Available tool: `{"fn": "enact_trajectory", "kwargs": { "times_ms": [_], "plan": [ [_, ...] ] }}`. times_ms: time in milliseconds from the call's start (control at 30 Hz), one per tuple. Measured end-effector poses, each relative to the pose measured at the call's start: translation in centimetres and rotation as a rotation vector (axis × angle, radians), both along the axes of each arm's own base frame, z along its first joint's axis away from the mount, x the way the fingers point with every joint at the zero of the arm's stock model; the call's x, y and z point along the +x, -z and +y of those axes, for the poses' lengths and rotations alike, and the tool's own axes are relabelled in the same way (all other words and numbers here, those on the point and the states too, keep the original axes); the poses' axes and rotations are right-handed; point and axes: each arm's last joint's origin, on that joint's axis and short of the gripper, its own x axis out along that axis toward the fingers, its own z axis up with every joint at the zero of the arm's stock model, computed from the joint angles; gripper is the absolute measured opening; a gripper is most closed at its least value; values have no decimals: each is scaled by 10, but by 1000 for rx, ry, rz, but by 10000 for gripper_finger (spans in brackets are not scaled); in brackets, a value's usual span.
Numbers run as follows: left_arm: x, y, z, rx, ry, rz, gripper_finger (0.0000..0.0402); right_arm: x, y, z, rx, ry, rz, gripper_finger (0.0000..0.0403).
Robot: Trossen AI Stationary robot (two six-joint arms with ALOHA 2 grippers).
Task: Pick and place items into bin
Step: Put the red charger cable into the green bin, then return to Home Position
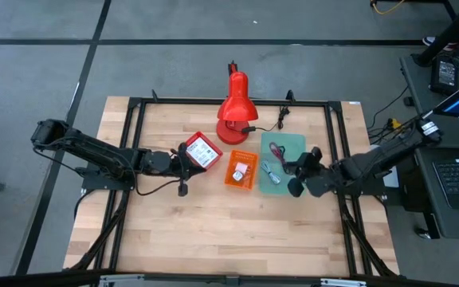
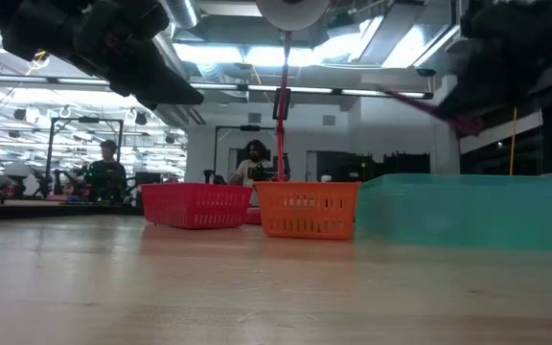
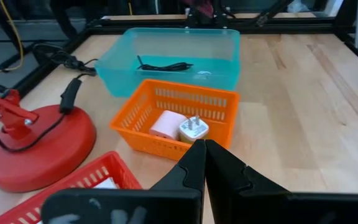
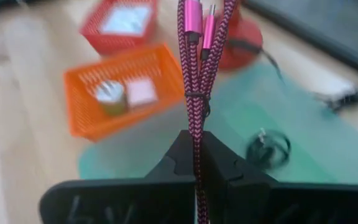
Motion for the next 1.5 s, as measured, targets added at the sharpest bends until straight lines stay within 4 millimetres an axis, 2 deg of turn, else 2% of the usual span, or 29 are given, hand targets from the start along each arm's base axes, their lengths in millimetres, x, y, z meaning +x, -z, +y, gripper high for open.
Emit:
{"fn": "enact_trajectory", "kwargs": {
  "times_ms": [200, 433, 833, 1000, 1300, 1500],
  "plan": [
    [0, 0, 0, 2, -4, -1, 6, 0, 8, -17, 140, 38, 113, 0],
    [0, 0, 0, 30, 5, 3, 6, 0, 12, -34, 226, 83, 203, 0],
    [0, 0, 0, 100, 32, 13, 6, 3, 19, -46, 221, 92, 292, 4],
    [0, 0, 0, 102, 33, 13, 6, 5, 18, -46, 191, 49, 284, 27],
    [0, 0, 0, 163, 56, 22, 6, 10, 15, -45, 159, 0, 256, 97],
    [2, -5, 1, 196, 21, -29, 6, 15, 11, -44, 145, -29, 205, 100]
  ]
}}
